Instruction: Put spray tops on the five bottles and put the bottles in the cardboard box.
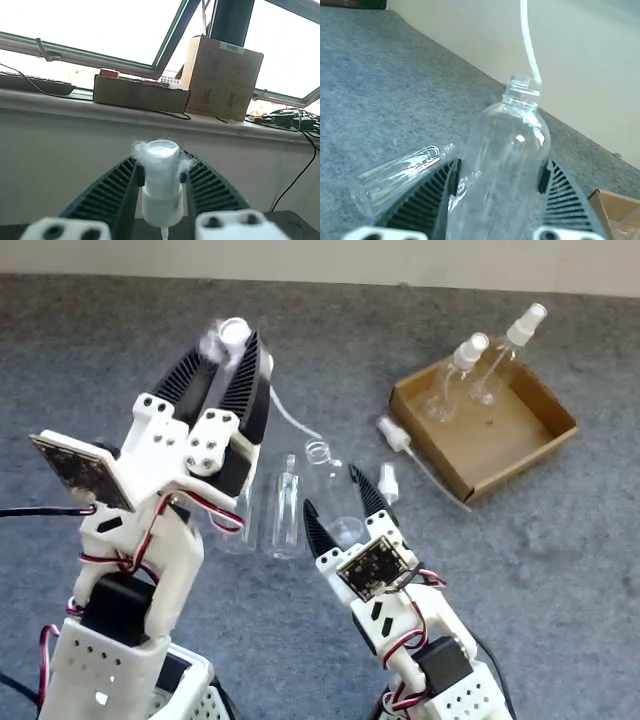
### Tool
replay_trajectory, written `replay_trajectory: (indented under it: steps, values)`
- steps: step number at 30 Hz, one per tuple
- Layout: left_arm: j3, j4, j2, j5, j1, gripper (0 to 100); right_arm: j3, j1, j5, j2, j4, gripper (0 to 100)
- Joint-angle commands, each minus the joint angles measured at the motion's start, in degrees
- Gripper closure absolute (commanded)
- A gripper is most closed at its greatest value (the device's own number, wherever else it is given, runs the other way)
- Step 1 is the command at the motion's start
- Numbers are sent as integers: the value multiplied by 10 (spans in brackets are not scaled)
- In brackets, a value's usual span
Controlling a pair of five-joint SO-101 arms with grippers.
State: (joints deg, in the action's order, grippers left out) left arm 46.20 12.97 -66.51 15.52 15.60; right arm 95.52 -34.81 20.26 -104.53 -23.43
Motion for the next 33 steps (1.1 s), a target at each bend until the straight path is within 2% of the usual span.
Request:
replay_trajectory:
  steps: [1,3,10,17,22,33]
  values:
    - [-67,82,5,-3,-1,995,71,-4,7,-7,-1,835]
    - [-73,103,6,-3,-1,995,71,-4,7,-7,-1,835]
    - [-67,102,6,-4,25,995,71,-4,7,-7,-1,835]
    - [-73,104,5,-4,6,995,71,-3,7,-7,-1,835]
    - [-90,117,5,-31,10,995,71,-3,7,-7,-1,835]
    - [-113,148,6,-32,11,995,71,-3,7,-7,-1,835]
